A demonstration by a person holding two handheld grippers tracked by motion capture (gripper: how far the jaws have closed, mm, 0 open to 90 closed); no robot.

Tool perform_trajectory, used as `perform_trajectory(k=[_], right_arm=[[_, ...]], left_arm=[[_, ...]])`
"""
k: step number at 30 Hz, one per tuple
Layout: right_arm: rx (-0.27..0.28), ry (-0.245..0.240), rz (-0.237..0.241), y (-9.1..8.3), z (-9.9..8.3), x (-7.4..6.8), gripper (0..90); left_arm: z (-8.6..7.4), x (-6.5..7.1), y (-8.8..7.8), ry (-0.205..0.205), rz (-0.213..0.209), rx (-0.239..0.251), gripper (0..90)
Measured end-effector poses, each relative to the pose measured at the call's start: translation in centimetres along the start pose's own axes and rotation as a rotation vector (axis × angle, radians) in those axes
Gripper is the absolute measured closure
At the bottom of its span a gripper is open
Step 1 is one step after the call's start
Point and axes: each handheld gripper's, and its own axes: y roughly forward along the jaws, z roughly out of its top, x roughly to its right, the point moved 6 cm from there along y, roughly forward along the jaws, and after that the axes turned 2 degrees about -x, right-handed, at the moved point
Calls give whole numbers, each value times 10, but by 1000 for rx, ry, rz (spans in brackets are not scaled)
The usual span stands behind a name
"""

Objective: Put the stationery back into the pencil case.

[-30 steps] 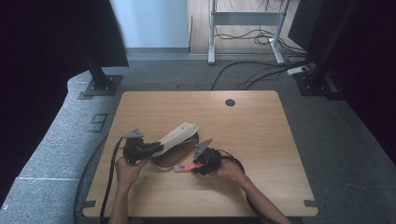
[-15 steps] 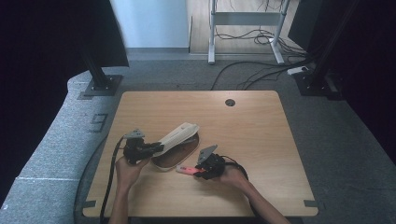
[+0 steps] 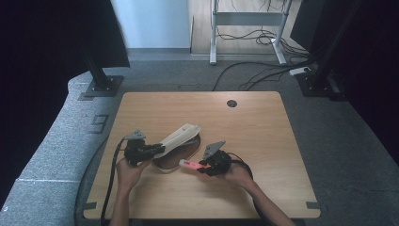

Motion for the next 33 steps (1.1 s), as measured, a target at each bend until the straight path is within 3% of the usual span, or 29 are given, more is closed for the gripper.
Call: perform_trajectory(k=[15, 33], right_arm=[[-31, -18, -28, 17, 26, 21, 659], [-67, -57, -18, 54, 55, 25, 659]], left_arm=[[0, 1, 0, -2, -3, 2, 774], [0, 1, 0, -3, -7, 3, 774]])
